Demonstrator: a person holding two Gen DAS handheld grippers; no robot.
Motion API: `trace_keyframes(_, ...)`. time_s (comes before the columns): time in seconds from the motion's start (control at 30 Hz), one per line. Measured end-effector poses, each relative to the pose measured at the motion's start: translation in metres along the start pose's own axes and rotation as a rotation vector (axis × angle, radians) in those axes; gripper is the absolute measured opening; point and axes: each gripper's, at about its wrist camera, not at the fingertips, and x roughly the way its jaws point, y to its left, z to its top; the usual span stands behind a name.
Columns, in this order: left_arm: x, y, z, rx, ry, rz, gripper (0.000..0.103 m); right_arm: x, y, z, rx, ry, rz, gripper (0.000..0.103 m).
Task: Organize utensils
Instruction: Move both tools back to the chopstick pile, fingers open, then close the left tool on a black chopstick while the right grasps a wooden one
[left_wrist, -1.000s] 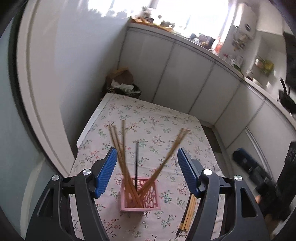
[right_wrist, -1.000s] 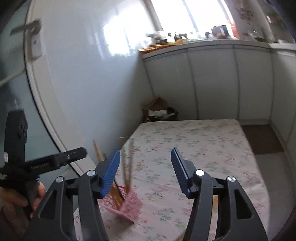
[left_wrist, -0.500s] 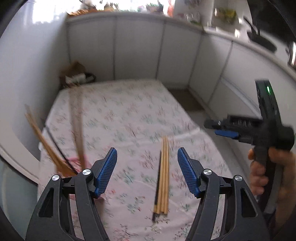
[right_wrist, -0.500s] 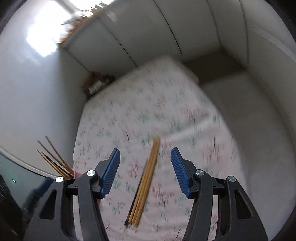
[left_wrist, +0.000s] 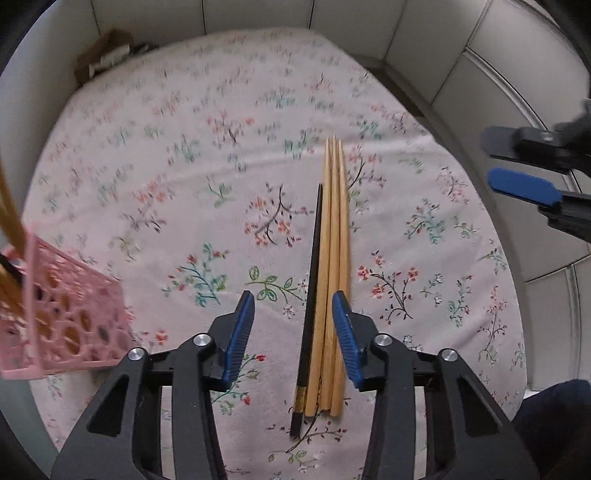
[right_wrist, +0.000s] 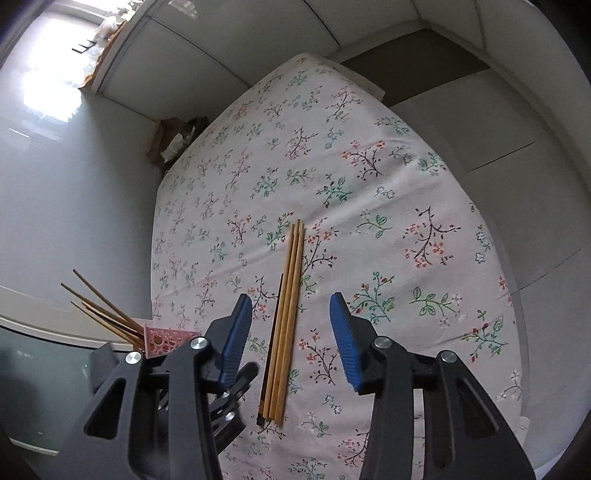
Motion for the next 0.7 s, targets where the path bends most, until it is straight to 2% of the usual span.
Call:
trace_keyframes(0.17,0.014,0.006,0.002,-0.010,0.047,0.008,0.025,0.000,-0.004,0.002,0.020,0.004,0.004,0.045)
trace_keyframes(0.33,0.017,0.007,0.002,0.007,0.069,-0.022,0.023,0.001,-0.003,0.002,0.017,0.006,0.000,0.045)
trace_keyframes(0.43,0.022,0.004,0.001,0.047,0.078,0.008,0.023,0.005,0.002,0.000,0.006,0.012,-0.004,0.045)
trace_keyframes(0.53,0.029,-0.002,0.006,0.080,0.082,0.063,0.018,0.009,0.004,-0.002,0.000,0.022,-0.008,0.045)
trace_keyframes(0.63,0.034,-0.002,0.011,0.079,0.090,0.064,0.005,0.012,0.005,-0.003,-0.010,0.026,-0.019,0.045)
trace_keyframes(0.7,0.035,0.001,0.013,0.063,0.082,0.052,0.005,0.016,0.006,-0.003,-0.025,0.028,-0.034,0.044)
